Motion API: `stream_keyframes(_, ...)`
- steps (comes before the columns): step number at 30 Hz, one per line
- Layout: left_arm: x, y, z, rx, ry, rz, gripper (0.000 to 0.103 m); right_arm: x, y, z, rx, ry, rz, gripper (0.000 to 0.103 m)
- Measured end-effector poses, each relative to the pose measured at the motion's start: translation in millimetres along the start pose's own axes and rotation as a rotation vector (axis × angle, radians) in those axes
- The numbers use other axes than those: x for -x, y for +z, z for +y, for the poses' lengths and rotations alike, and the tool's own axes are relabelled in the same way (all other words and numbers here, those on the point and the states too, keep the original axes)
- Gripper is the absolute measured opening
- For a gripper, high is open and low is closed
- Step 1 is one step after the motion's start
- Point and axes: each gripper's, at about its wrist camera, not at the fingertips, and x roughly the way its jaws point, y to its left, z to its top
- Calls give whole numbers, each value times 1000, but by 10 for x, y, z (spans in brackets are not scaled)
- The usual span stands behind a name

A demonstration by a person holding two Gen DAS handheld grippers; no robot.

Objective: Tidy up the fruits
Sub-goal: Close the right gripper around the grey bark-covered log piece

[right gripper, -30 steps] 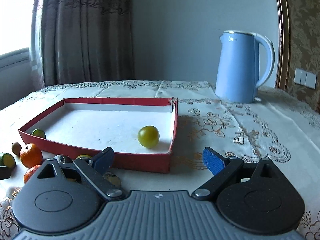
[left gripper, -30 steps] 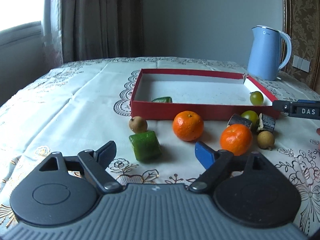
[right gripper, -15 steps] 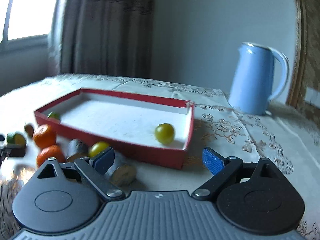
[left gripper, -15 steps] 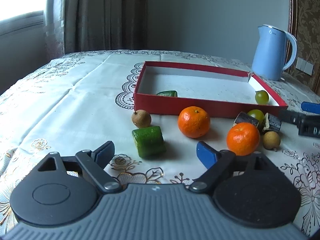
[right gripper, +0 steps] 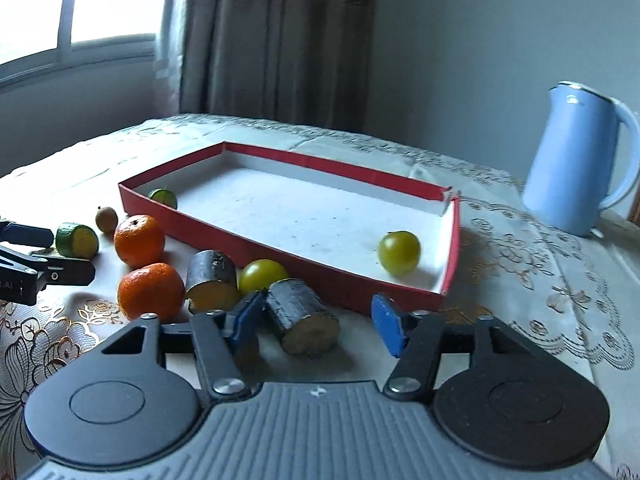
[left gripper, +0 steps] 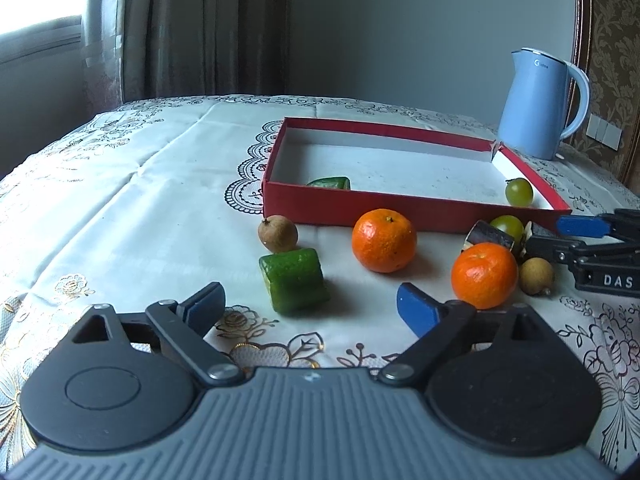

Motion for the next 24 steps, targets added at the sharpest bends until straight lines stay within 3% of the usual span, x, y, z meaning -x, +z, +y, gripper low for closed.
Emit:
stream_keyframes(4, -5, -1, 5, 2, -4, 2, 92, -49, 48, -55, -9, 45, 22, 59)
stream_keyframes(8, -10, 1, 2, 0, -2, 5, 93, -23, 74, -86, -29, 62, 63, 48)
stream_keyframes(16, -21, 5, -12, -4, 0, 6, 94, -126, 112, -130, -67, 78, 146, 44)
stream_keyframes(22, -23, 4, -4, 4, 4, 4, 94, -31, -28, -150, -117, 35, 83, 43)
stream_keyframes(24, -23, 3, -4, 3, 7, 4, 94, 12, -75, -141, -126, -15, 51, 43)
